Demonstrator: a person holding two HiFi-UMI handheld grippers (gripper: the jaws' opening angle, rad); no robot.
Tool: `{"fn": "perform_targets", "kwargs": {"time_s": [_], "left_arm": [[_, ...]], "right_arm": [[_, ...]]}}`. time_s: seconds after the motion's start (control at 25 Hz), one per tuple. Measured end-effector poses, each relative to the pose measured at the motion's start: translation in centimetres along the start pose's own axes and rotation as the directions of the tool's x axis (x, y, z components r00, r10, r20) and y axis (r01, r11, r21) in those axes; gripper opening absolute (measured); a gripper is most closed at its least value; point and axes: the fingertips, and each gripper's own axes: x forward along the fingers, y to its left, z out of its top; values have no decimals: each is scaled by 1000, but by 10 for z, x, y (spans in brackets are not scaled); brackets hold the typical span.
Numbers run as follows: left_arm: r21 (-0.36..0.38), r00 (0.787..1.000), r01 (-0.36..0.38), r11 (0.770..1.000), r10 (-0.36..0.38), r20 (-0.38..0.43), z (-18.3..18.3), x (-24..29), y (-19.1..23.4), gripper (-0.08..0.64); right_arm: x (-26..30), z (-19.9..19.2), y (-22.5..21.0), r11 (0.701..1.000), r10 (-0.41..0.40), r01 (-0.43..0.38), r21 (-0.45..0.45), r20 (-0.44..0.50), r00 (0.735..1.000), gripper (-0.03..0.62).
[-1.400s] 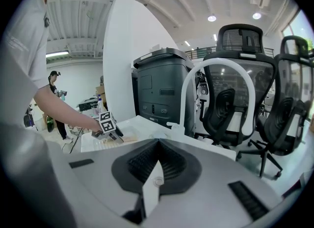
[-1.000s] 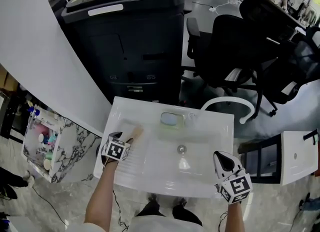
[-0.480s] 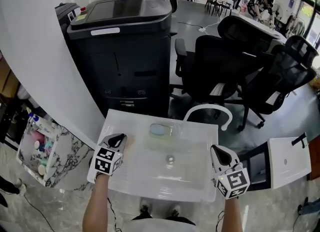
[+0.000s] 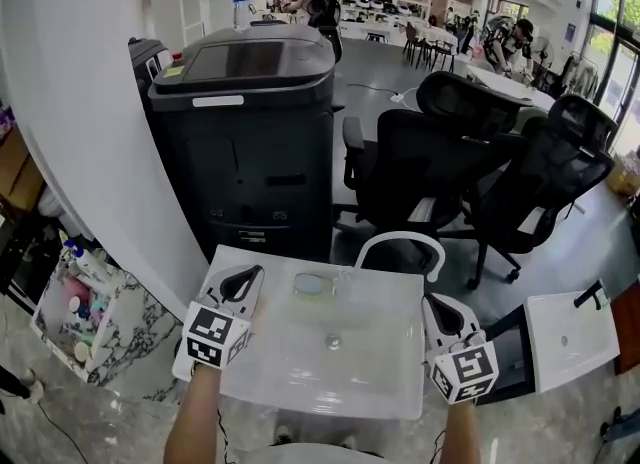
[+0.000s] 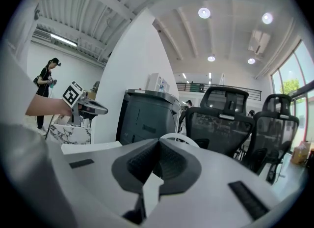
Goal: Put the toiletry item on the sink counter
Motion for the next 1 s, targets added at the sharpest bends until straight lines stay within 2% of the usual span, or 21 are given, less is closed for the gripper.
{"fn": "perform_targets", "kwargs": {"time_s": [0.2, 0.44, 1.0], "left_arm": [[37, 997, 1, 999, -4, 82, 42, -13, -7, 9], [68, 991, 8, 998, -16, 129, 66, -24, -20, 9], [76, 993, -19, 997, 10, 117, 66, -30, -14, 9]], "right_arm": [[-11, 26, -3, 1000, -19, 20, -23, 48, 999, -3], [-22, 47, -1, 998, -30, 35, -58, 83, 996, -3], [-20, 46, 3, 998, -36, 40, -51, 74, 997, -5]]}}
